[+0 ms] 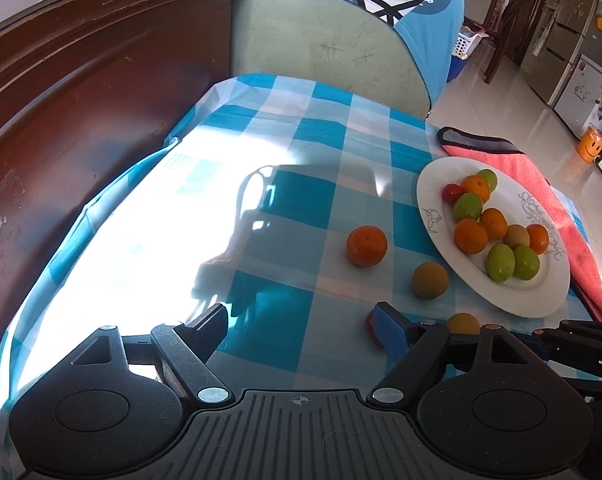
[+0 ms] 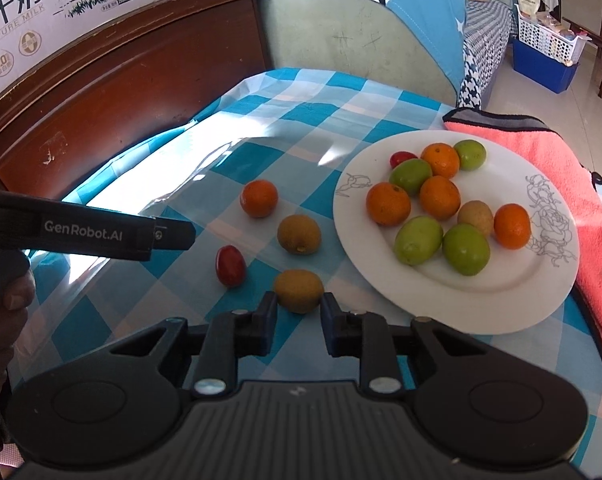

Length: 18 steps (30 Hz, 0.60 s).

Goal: Organize fruits
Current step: 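Grasp the red tomato with the left tool while the right tool grasps a brown fruit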

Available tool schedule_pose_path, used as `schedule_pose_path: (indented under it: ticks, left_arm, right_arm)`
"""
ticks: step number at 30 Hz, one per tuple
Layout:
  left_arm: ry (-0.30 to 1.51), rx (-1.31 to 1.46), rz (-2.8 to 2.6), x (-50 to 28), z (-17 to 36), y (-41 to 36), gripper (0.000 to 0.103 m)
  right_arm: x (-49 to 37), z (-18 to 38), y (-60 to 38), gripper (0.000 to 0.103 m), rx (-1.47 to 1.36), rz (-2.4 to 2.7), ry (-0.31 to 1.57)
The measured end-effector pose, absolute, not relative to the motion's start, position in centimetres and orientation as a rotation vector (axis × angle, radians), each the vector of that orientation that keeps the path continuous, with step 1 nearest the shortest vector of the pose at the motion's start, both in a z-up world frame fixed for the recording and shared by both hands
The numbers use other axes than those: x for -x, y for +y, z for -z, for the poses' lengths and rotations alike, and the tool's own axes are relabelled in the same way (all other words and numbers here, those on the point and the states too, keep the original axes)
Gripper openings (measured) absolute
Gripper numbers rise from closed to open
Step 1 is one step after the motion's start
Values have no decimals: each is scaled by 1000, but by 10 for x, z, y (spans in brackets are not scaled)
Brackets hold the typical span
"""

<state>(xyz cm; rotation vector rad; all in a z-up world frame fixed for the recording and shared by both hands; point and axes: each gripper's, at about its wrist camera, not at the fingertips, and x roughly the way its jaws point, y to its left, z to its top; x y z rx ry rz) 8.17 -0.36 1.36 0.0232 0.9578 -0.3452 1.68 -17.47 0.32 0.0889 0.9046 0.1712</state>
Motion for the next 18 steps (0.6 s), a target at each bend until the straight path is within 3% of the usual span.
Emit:
schedule_pose_path:
  ticks: [5, 8, 12, 18]
  left_arm:
    - [946, -46, 408, -74, -10, -17, 80]
    - [938, -51, 427, -72, -8, -22, 79]
    - [945, -54, 427, -73, -2, -26, 78]
    - [958, -44, 407, -76, 2, -21, 68]
  right_arm:
    - [-17, -3, -178, 25, -112, -167, 883]
    - [-19, -1, -178, 33, -105, -160, 872]
    - [-21, 4, -176, 33, -95, -160, 874]
    - [-22, 5, -173, 34, -69, -171, 856]
